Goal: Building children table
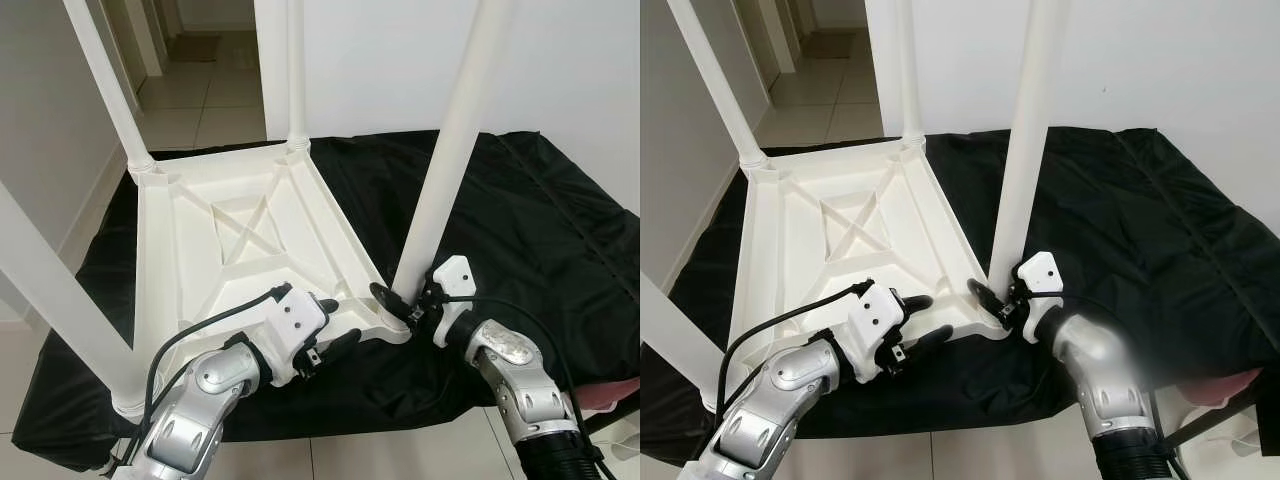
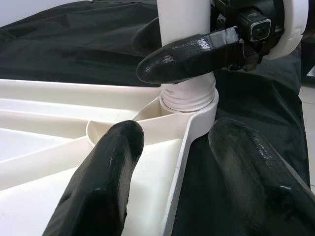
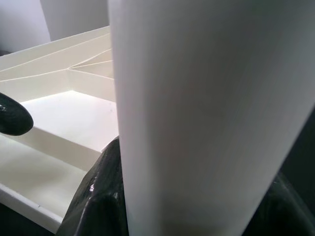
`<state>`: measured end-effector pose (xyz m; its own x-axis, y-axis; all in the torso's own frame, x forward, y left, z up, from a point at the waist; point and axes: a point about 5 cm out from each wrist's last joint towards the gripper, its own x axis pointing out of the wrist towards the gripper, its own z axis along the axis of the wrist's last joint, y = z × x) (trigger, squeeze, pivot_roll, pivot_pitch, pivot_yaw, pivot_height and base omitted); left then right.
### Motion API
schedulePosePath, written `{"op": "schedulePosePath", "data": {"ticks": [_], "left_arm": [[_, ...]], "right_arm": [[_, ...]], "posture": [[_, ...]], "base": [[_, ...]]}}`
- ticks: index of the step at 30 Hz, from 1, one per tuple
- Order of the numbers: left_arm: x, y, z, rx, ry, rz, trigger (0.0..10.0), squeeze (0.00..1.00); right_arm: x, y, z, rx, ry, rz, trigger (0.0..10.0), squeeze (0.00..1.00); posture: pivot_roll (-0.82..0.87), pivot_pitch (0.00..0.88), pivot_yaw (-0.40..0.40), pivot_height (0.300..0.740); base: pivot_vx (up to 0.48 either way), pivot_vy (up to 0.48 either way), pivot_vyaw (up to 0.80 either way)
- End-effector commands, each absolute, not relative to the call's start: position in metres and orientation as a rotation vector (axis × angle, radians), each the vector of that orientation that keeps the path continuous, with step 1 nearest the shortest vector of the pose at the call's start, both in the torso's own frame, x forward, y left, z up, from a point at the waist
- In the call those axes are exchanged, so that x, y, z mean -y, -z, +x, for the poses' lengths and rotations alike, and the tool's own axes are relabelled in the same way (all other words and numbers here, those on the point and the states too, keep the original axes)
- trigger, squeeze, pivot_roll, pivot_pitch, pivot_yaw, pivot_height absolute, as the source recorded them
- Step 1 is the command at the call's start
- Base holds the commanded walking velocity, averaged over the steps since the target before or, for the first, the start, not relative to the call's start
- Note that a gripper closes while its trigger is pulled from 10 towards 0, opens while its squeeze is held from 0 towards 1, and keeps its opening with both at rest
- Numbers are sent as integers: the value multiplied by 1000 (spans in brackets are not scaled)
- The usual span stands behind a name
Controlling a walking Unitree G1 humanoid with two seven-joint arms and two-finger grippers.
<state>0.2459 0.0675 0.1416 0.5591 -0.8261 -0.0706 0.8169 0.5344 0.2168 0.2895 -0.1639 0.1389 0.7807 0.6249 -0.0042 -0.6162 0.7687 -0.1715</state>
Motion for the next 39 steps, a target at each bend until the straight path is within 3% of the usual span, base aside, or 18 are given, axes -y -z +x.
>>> {"op": "schedulePosePath", "data": {"ticks": [1, 2, 3, 10, 15, 31, 32, 39], "left_arm": [[-67, -138, 247, 29, 961, 246, 10000, 0], [-67, -138, 247, 29, 961, 246, 10000, 0], [-65, -137, 246, 30, 957, 241, 10000, 0], [-65, -133, 245, 22, 959, 247, 10000, 0], [-66, -127, 248, 2, 966, 264, 10000, 0], [-68, -130, 252, 8, 968, 274, 10000, 0], [-69, -130, 255, 12, 968, 280, 10000, 0], [-72, -133, 256, 15, 963, 282, 10000, 0]], "right_arm": [[163, -127, 288, -2, -660, -155, 10000, 0], [163, -127, 288, -2, -660, -155, 10000, 0], [162, -117, 285, -32, -534, -116, 10000, 0], [160, -112, 283, -26, -403, -84, 10000, 0], [154, -105, 277, -20, -143, -30, 10000, 0], [140, -102, 262, -11, 103, 15, 10000, 0], [139, -103, 262, -1, 94, 39, 10000, 1000], [140, -106, 262, 26, 84, 45, 10000, 1000]], "posture": [[-25, 0, 20, 740], [-25, 0, 20, 740], [-12, 0, -4, 740], [-15, 0, -11, 740], [-22, 0, -11, 740], [-29, 0, 24, 740], [-30, 0, 31, 740], [-36, 0, 39, 740]], "base": [[0, 0, 0], [0, 0, 0], [0, 0, 0], [0, 0, 0], [0, 0, 0], [0, 0, 0], [0, 0, 0], [0, 0, 0]]}}
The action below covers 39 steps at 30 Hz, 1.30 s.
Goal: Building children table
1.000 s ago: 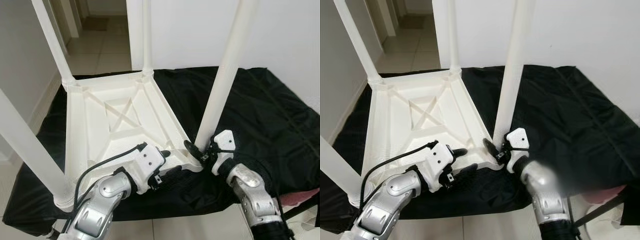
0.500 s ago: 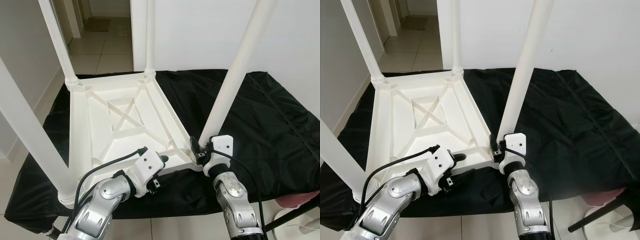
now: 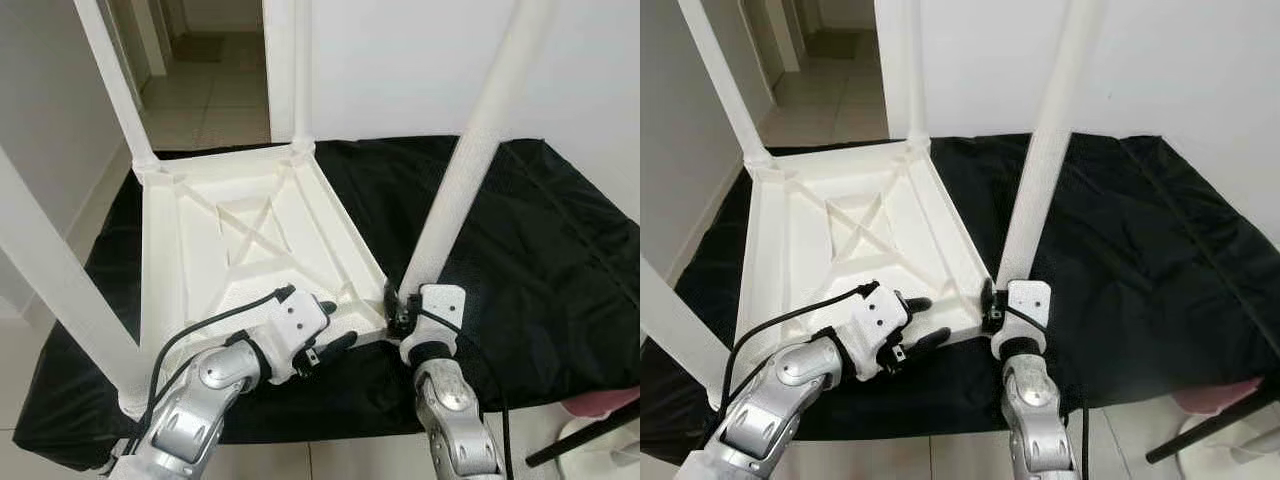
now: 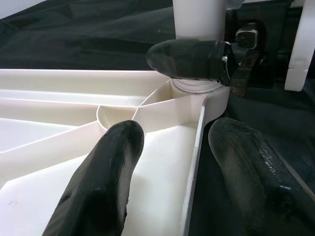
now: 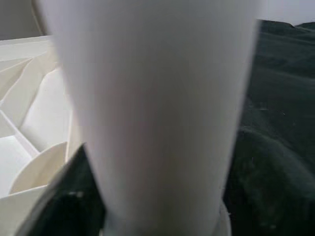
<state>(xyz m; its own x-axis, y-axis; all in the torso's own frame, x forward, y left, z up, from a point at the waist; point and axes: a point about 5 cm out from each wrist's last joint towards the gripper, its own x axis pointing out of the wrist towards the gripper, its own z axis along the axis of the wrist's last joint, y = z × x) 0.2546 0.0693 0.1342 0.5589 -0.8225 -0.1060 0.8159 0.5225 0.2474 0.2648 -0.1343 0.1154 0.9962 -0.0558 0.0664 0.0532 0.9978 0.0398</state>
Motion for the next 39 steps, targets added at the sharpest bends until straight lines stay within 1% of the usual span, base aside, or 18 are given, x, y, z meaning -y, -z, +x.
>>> {"op": "schedulePosePath", "data": {"ticks": [1, 5, 6, 9, 11, 13, 15, 18, 20, 22, 24, 28, 29, 30, 31, 32, 33, 39], "left_arm": [[-72, -133, 256, 15, 963, 282, 10000, 0], [-72, -131, 255, 9, 970, 279, 10000, 0], [-72, -130, 253, 5, 975, 275, 10000, 0], [-72, -129, 251, 1, 984, 271, 10000, 0], [-73, -129, 248, 1, 1000, 257, 10000, 0], [-74, -129, 247, 2, 1004, 252, 10000, 0], [-75, -131, 244, 4, 1018, 235, 10000, 0], [-76, -132, 243, 6, 1024, 230, 10000, 0], [-76, -132, 243, 7, 1032, 235, 10000, 0], [-76, -132, 243, 7, 1033, 240, 10000, 0], [-76, -132, 244, 9, 1032, 251, 10000, 0], [-75, -134, 243, 13, 1034, 251, 10000, 0], [-74, -134, 243, 15, 1038, 251, 10000, 0], [-74, -134, 243, 15, 1038, 251, 10000, 0], [-73, -134, 243, 16, 1040, 253, 10000, 0], [-73, -134, 243, 16, 1040, 253, 10000, 0], [-74, -135, 243, 18, 1037, 253, 10000, 0], [-75, -135, 244, 20, 1024, 250, 10000, 0]], "right_arm": [[140, -106, 262, 26, 84, 45, 10000, 1000], [146, -107, 260, 33, 58, 49, 10000, 1000], [151, -108, 260, 44, 37, 42, 10000, 0], [158, -110, 260, 59, -1, 29, 10000, 0], [168, -114, 265, 78, -106, -3, 10000, 0], [170, -116, 266, 86, -137, -19, 10000, 0], [174, -119, 271, 94, -223, -46, 10000, 0], [175, -121, 273, 103, -274, -63, 10000, 0], [175, -124, 276, 106, -371, -84, 10000, 0], [176, -125, 277, 109, -384, -90, 10000, 0], [175, -131, 284, 114, -474, -95, 10000, 0], [170, -136, 291, 116, -575, -125, 10000, 0], [168, -136, 294, 110, -612, -143, 4353, 0], [168, -136, 294, 110, -612, -143, 4353, 0], [166, -136, 296, 107, -638, -153, 1647, 0], [166, -136, 296, 107, -638, -153, 1647, 0], [165, -135, 297, 101, -656, -165, 0, 0], [170, -131, 298, 75, -669, -162, 0, 0]], "posture": [[-36, 0, 39, 740], [-35, 0, 46, 740], [-35, 0, 46, 740], [-36, 0, 45, 740], [-36, 0, 45, 740], [-40, 0, 43, 740], [-38, 0, 40, 740], [-37, 0, 38, 740], [-27, 0, 33, 740], [-27, 0, 33, 740], [-27, 0, 33, 740], [-24, 0, 34, 740], [-22, 0, 32, 740], [-22, 0, 32, 740], [-22, 0, 32, 740], [-22, 0, 32, 740], [-20, 0, 29, 740], [-14, 0, 19, 740]], "base": [[0, 0, 0], [0, 0, 0], [0, 0, 0], [0, 0, 0], [0, 0, 0], [0, 0, 0], [0, 0, 0], [0, 0, 0], [0, 0, 0], [0, 0, 0], [0, 0, 0], [0, 0, 0], [0, 0, 0], [0, 0, 0], [0, 0, 0], [0, 0, 0], [0, 0, 0], [0, 0, 0]]}}
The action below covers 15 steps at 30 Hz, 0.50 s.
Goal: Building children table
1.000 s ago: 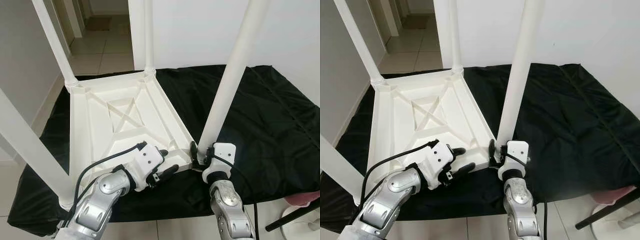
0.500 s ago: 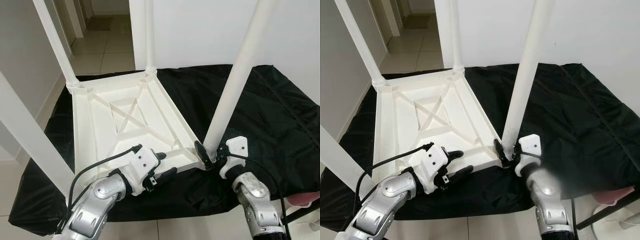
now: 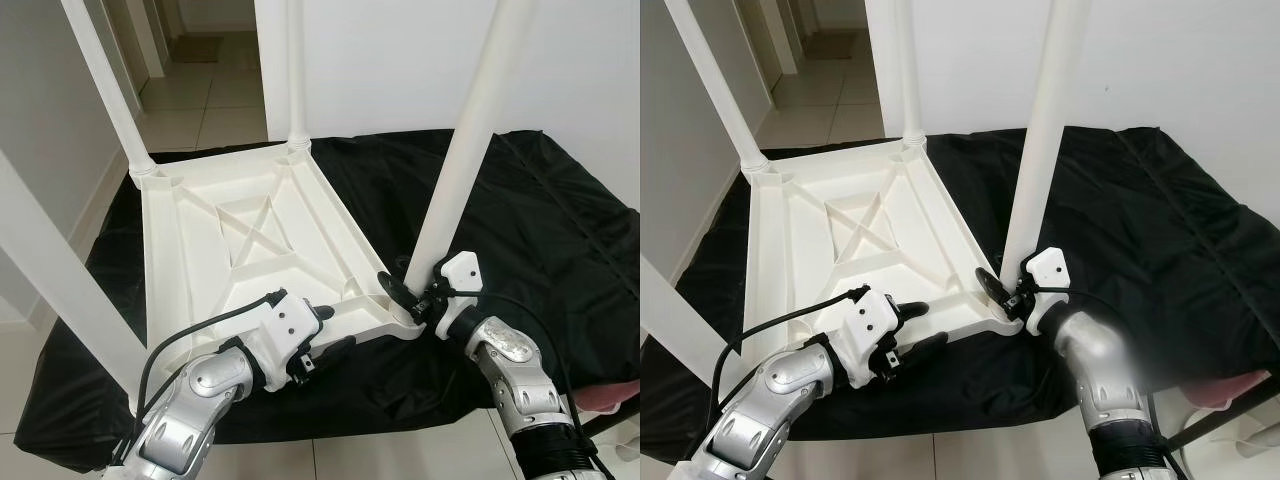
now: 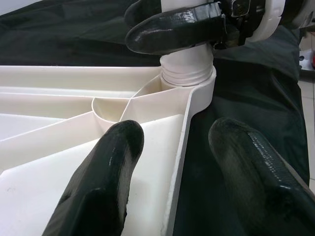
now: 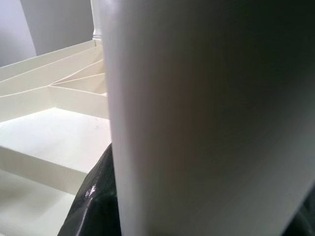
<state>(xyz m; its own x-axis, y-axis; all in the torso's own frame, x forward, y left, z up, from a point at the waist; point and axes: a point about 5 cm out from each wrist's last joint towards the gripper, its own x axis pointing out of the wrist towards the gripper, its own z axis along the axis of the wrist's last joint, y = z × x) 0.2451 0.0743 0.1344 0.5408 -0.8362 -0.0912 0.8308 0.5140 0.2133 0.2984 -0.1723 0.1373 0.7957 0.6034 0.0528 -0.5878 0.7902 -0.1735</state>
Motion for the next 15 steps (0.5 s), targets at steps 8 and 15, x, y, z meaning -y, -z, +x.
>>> {"op": "schedulePosePath", "data": {"ticks": [8, 15], "left_arm": [[-73, -134, 240, 15, 1025, 240, 10000, 0], [-73, -131, 240, 6, 1025, 236, 10000, 0]], "right_arm": [[175, -124, 292, 23, -647, -141, 10000, 0], [170, -120, 291, -14, -493, -127, 10000, 0]], "posture": [[-20, 0, 19, 740], [-26, 0, 21, 740]], "base": [[0, 0, 0], [0, 0, 0]]}}
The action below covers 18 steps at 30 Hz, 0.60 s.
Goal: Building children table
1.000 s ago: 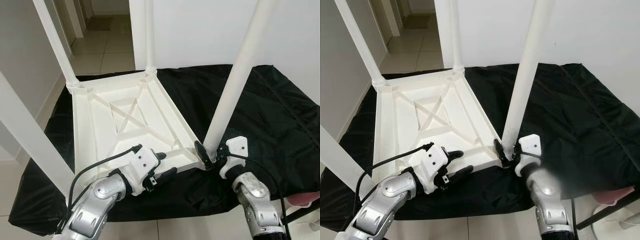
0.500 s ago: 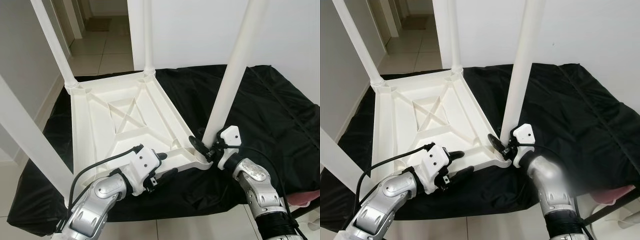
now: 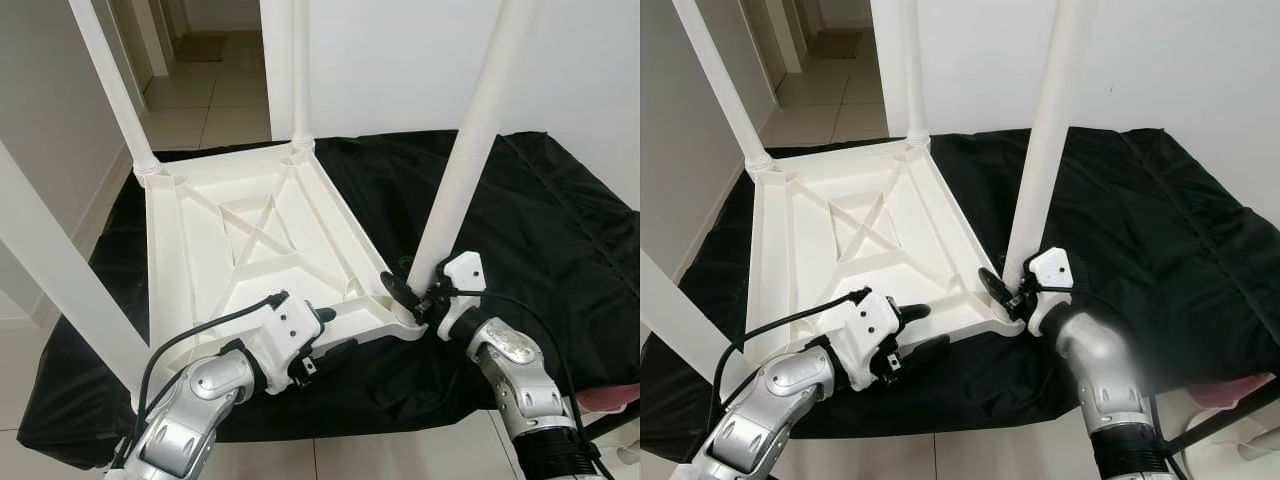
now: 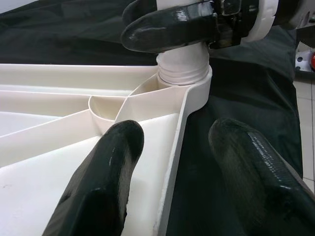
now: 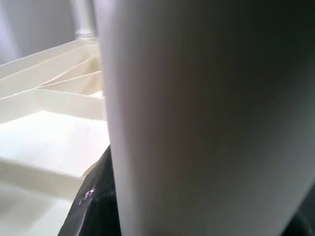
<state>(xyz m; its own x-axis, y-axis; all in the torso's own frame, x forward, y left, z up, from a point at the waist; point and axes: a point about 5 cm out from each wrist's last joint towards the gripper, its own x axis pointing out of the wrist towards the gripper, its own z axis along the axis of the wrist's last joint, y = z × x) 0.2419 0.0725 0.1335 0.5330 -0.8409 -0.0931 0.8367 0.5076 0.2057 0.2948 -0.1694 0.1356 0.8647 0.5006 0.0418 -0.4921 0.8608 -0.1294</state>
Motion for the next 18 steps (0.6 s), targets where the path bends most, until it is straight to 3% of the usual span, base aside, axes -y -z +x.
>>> {"op": "schedulePosePath", "data": {"ticks": [1, 10, 18], "left_arm": [[-73, -130, 240, 2, 1022, 233, 10000, 0], [-73, -128, 238, -8, 1024, 229, 10000, 0], [-72, -130, 240, -1, 1027, 233, 10000, 0]], "right_arm": [[167, -120, 290, -17, -452, -117, 10000, 0], [152, -116, 278, -26, -256, -55, 10000, 0], [142, -109, 270, -40, 91, 6, 10000, 0]], "posture": [[-25, 0, 22, 740], [-21, 0, 23, 740], [-16, 0, 13, 740]], "base": [[0, 0, 0], [0, 0, 0], [0, 0, 0]]}}
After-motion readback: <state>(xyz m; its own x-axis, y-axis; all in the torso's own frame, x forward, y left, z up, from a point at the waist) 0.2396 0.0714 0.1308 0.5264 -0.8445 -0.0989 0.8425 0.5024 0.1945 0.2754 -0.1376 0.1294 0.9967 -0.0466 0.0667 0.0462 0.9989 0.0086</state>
